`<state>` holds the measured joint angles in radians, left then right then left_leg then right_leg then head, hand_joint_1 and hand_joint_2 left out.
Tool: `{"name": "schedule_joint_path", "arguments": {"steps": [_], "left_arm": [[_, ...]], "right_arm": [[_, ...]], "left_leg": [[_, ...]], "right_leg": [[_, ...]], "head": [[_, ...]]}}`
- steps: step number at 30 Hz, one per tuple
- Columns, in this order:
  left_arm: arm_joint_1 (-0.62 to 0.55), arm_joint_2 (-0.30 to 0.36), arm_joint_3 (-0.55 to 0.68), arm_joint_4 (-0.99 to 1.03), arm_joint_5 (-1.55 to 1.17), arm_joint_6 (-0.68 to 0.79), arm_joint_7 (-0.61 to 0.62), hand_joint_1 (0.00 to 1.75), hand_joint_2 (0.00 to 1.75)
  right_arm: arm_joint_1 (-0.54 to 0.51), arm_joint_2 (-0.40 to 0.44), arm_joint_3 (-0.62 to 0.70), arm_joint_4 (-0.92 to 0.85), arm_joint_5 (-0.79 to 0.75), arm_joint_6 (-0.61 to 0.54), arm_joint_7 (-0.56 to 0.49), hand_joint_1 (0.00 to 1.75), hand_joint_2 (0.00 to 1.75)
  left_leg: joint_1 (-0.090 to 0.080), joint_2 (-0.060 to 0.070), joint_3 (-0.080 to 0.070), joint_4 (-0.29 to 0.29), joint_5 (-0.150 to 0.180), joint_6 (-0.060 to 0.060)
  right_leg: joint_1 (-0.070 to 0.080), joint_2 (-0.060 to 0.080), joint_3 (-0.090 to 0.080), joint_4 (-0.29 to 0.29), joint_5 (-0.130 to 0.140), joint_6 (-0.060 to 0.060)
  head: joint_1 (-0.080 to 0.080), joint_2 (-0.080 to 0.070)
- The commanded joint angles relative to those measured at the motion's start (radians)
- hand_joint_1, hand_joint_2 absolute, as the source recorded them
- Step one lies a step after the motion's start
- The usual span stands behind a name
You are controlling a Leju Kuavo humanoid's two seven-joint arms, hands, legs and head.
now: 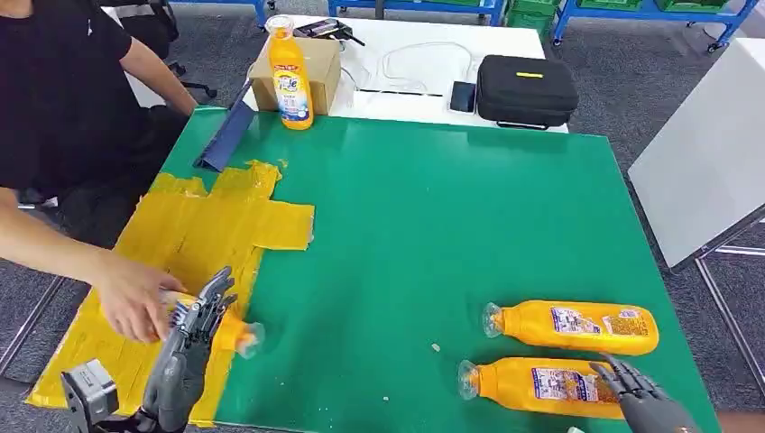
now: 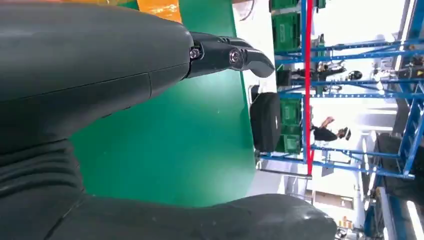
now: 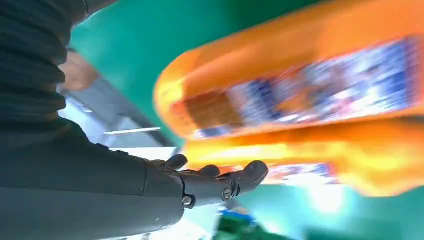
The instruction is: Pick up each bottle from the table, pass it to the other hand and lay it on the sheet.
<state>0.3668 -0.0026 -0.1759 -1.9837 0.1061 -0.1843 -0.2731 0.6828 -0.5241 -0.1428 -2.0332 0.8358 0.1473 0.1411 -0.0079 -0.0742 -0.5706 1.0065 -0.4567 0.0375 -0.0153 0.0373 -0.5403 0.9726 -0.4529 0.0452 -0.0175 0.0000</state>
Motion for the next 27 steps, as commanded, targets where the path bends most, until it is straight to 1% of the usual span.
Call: {"name": "schedule_joint_path", "arguments": {"steps": [1, 2, 3, 4, 5, 6, 7, 8, 9, 10, 11, 12, 14, 17, 18, 20, 21, 22, 23, 24, 26, 27], "left_arm": [[0.009, -0.047, 0.075, -0.11, 0.072, -0.012, 0.108, 0.0, 0.0], [0.012, -0.051, 0.084, -0.127, 0.076, -0.018, 0.115, 0.0, 0.0], [0.019, -0.053, 0.09, -0.126, 0.076, -0.018, 0.115, 0.0, 0.0], [0.024, -0.051, 0.096, -0.126, 0.059, -0.014, 0.125, 0.0, 0.0], [0.027, -0.057, 0.1, -0.123, 0.084, -0.029, 0.102, 0.0, 0.0], [0.036, -0.056, 0.108, -0.111, 0.061, -0.028, 0.102, 0.0, 0.0], [0.032, -0.063, 0.111, -0.109, 0.073, -0.039, 0.083, 0.0, 0.0], [0.029, -0.064, 0.114, -0.106, 0.064, -0.034, 0.103, 0.0, 0.0], [0.032, -0.064, 0.116, -0.098, 0.063, -0.04, 0.095, 0.0, 0.0], [0.017, -0.071, 0.112, -0.109, 0.085, -0.048, 0.09, 0.0, 0.0], [0.016, -0.068, 0.111, -0.105, 0.069, -0.036, 0.117, 0.0, 0.0], [0.022, -0.066, 0.112, -0.096, 0.071, -0.041, 0.104, 0.0, 0.0], [0.023, -0.064, 0.114, -0.086, 0.077, -0.047, 0.093, 0.0, 0.0], [-0.009, -0.071, 0.101, -0.109, 0.103, -0.043, 0.114, 0.0, 0.0], [-0.013, -0.071, 0.099, -0.113, 0.103, -0.039, 0.122, 0.0, 0.0], [0.004, -0.059, 0.101, -0.098, 0.084, -0.029, 0.13, 0.0, 0.0], [0.006, -0.062, 0.101, -0.093, 0.102, -0.042, 0.094, 0.0, 0.0], [0.016, -0.059, 0.107, -0.08, 0.087, -0.042, 0.092, 0.0, 0.0], [0.017, -0.062, 0.111, -0.078, 0.087, -0.047, 0.09, 0.0, 0.0], [0.01, -0.069, 0.112, -0.083, 0.102, -0.053, 0.082, 0.0, 0.0], [0.009, -0.067, 0.116, -0.079, 0.087, -0.053, 0.096, 0.0, 0.0], [-0.006, -0.072, 0.11, -0.093, 0.108, -0.059, 0.097, 0.0, 0.0]], "right_arm": [[-0.073, 0.217, -0.163, 0.038, 0.087, 0.093, -0.048, 0.0, 1.75], [-0.099, 0.224, -0.166, 0.033, 0.103, 0.12, -0.045, 0.0, 1.75], [-0.096, 0.231, -0.179, 0.036, 0.114, 0.123, -0.055, 0.0, 1.75], [-0.099, 0.241, -0.193, 0.043, 0.114, 0.136, -0.053, 0.0, 1.75], [-0.1, 0.247, -0.206, 0.046, 0.125, 0.133, -0.085, 0.0, 1.75], [-0.096, 0.261, -0.228, 0.057, 0.132, 0.142, -0.098, 0.0, 1.75], [-0.102, 0.265, -0.233, 0.055, 0.145, 0.145, -0.123, 0.0, 1.75], [-0.097, 0.277, -0.25, 0.065, 0.147, 0.162, -0.124, 0.0, 1.75], [-0.099, 0.28, -0.251, 0.068, 0.168, 0.164, -0.144, 0.0, 1.75], [-0.116, 0.274, -0.235, 0.059, 0.178, 0.174, -0.146, 0.0, 1.75], [-0.116, 0.275, -0.235, 0.062, 0.181, 0.194, -0.128, 0.0, 1.75], [-0.11, 0.276, -0.24, 0.071, 0.186, 0.189, -0.141, 0.0, 1.75], [-0.11, 0.274, -0.239, 0.091, 0.191, 0.183, -0.15, 0.0, 1.75], [-0.146, 0.257, -0.194, 0.092, 0.208, 0.19, -0.127, 0.0, 1.75], [-0.151, 0.255, -0.188, 0.091, 0.208, 0.192, -0.121, 0.0, 1.75], [-0.13, 0.255, -0.202, 0.102, 0.196, 0.199, -0.111, 0.0, 1.75], [-0.129, 0.249, -0.195, 0.109, 0.196, 0.171, -0.131, 0.0, 1.75], [-0.123, 0.251, -0.196, 0.125, 0.196, 0.168, -0.133, 0.0, 1.75], [-0.125, 0.245, -0.184, 0.134, 0.201, 0.168, -0.132, 0.0, 1.75], [-0.133, 0.237, -0.166, 0.134, 0.207, 0.16, -0.132, 0.0, 1.75], [-0.139, 0.228, -0.136, 0.152, 0.198, 0.16, -0.112, 0.0, 1.75], [-0.159, 0.217, -0.106, 0.146, 0.201, 0.157, -0.105, 0.0, 1.75]], "left_leg": [[0.001, 0.005, 0.001, 0.0, -0.001, -0.002], [0.001, 0.004, 0.0, 0.0, -0.001, -0.002], [0.002, 0.006, 0.001, 0.0, -0.001, -0.003], [0.002, 0.006, 0.001, 0.0, -0.001, -0.002], [0.001, 0.007, 0.002, -0.001, -0.001, -0.003], [0.001, 0.004, 0.001, 0.0, 0.0, -0.002], [0.001, 0.006, 0.003, -0.001, -0.001, -0.003], [0.001, 0.003, 0.002, -0.001, 0.0, -0.002], [0.001, 0.005, 0.003, -0.001, 0.0, -0.003], [0.001, 0.006, 0.004, -0.001, 0.0, -0.003], [0.002, 0.006, 0.004, -0.001, -0.001, -0.003], [0.001, 0.008, 0.004, -0.001, -0.001, -0.003], [0.001, 0.004, 0.003, -0.001, 0.0, -0.002], [0.002, 0.008, 0.004, -0.001, 0.0, -0.003], [0.001, 0.005, 0.002, -0.001, 0.0, -0.002], [0.001, 0.008, 0.003, 0.0, 0.0, -0.003], [0.001, 0.006, 0.002, -0.001, 0.0, -0.002], [0.001, 0.005, 0.003, -0.001, 0.0, -0.003], [0.001, 0.006, 0.004, -0.001, 0.0, -0.003], [0.001, 0.004, 0.004, -0.002, 0.0, -0.002], [0.001, 0.007, 0.005, -0.002, -0.001, -0.003], [0.001, 0.005, 0.003, -0.001, 0.0, -0.002]], "right_leg": [[0.002, -0.002, 0.002, -0.002, 0.0, -0.002], [0.001, -0.002, 0.0, -0.001, 0.0, -0.001], [0.002, -0.002, 0.003, -0.001, 0.0, -0.002], [0.002, -0.001, 0.002, -0.001, 0.0, -0.002], [0.002, -0.001, 0.003, -0.001, 0.0, -0.002], [0.001, -0.001, 0.003, -0.001, 0.0, -0.001], [0.002, -0.002, 0.004, -0.002, 0.0, -0.002], [0.001, -0.002, 0.004, -0.002, 0.0, -0.001], [0.002, -0.003, 0.005, -0.002, 0.0, -0.002], [0.002, -0.005, 0.005, -0.003, 0.0, -0.002], [0.003, -0.004, 0.005, -0.003, 0.0, -0.002], [0.002, -0.003, 0.004, -0.003, 0.0, -0.002], [0.001, -0.002, 0.004, -0.002, 0.0, -0.001], [0.003, -0.004, 0.006, -0.003, 0.0, -0.002], [0.002, -0.002, 0.003, -0.002, 0.001, -0.001], [0.002, -0.002, 0.004, -0.002, 0.001, -0.002], [0.001, -0.001, 0.003, -0.002, 0.001, -0.001], [0.002, -0.003, 0.005, -0.002, 0.0, -0.002], [0.002, -0.003, 0.005, -0.003, 0.0, -0.002], [0.001, -0.002, 0.005, -0.003, 0.0, -0.001], [0.002, -0.003, 0.005, -0.003, 0.0, -0.002], [0.001, -0.001, 0.005, -0.003, 0.001, -0.001]], "head": [[0.0, 0.0], [0.0, 0.0], [0.0, 0.0], [0.0, 0.0], [0.0, 0.0], [0.0, 0.0], [0.0, 0.0], [0.0, 0.0], [0.0, 0.0], [0.0, 0.0], [0.0, 0.0], [0.0, 0.0], [0.0, 0.0], [0.0, 0.0], [0.0, 0.0], [0.0, 0.0], [0.0, 0.0], [0.0, 0.0], [0.0, 0.0], [0.0, 0.0], [0.0, 0.0], [0.0, 0.0]]}}
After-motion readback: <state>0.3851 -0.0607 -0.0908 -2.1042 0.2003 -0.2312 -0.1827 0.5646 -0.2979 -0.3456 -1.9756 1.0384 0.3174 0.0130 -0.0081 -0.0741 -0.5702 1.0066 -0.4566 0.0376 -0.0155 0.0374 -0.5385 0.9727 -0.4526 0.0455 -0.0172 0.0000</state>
